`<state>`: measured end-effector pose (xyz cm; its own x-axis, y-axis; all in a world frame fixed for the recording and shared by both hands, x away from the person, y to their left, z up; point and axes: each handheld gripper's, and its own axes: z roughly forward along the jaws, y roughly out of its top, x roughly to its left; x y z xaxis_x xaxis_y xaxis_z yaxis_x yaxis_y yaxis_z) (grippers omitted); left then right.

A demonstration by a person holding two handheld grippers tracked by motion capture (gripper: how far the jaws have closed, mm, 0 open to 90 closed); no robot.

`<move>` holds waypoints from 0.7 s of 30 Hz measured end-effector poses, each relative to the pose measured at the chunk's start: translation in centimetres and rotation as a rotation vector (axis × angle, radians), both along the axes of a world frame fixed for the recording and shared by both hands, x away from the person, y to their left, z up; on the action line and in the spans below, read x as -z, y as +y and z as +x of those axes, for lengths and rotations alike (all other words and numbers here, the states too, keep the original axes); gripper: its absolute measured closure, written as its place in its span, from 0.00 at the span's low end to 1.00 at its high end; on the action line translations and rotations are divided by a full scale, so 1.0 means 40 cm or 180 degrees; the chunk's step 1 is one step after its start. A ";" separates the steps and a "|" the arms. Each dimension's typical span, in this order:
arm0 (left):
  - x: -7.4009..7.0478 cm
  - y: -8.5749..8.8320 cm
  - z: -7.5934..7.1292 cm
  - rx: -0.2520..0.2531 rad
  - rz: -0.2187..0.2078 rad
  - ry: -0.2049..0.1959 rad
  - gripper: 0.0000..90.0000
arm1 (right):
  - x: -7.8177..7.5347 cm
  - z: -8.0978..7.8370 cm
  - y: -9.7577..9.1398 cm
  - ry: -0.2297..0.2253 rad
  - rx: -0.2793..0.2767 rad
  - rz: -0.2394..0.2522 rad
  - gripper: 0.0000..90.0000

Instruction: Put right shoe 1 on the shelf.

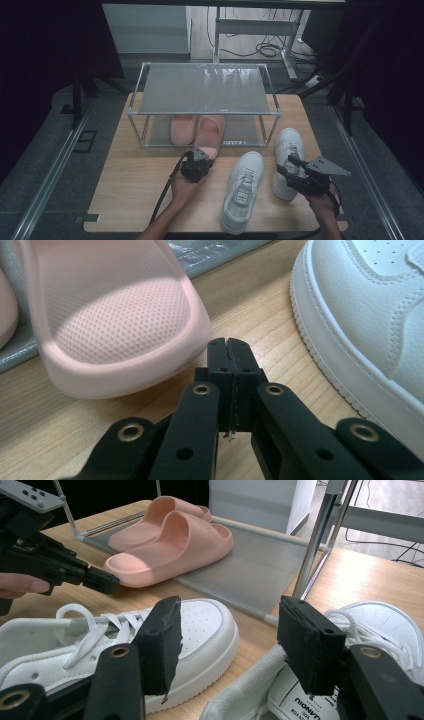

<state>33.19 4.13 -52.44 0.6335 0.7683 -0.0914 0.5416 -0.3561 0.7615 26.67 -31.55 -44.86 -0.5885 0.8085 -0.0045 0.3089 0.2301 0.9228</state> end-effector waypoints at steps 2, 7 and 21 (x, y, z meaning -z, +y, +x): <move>0.003 -0.001 0.003 -0.0012 -0.0004 0.0007 1.00 | 0.000 0.000 0.001 -0.0002 -0.0006 -0.0004 0.48; 0.009 -0.003 0.012 -0.0031 -0.0023 0.0024 1.00 | 0.000 0.000 0.000 0.0001 -0.0005 -0.0006 0.48; 0.003 0.001 0.009 -0.0019 0.0031 -0.0018 1.00 | 0.000 0.000 0.000 0.0000 -0.0003 -0.0005 0.48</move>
<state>33.53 4.17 -52.54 0.6294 0.7729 -0.0803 0.5395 -0.3603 0.7610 26.67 -31.57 -44.86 -0.5892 0.8079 -0.0059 0.3086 0.2318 0.9225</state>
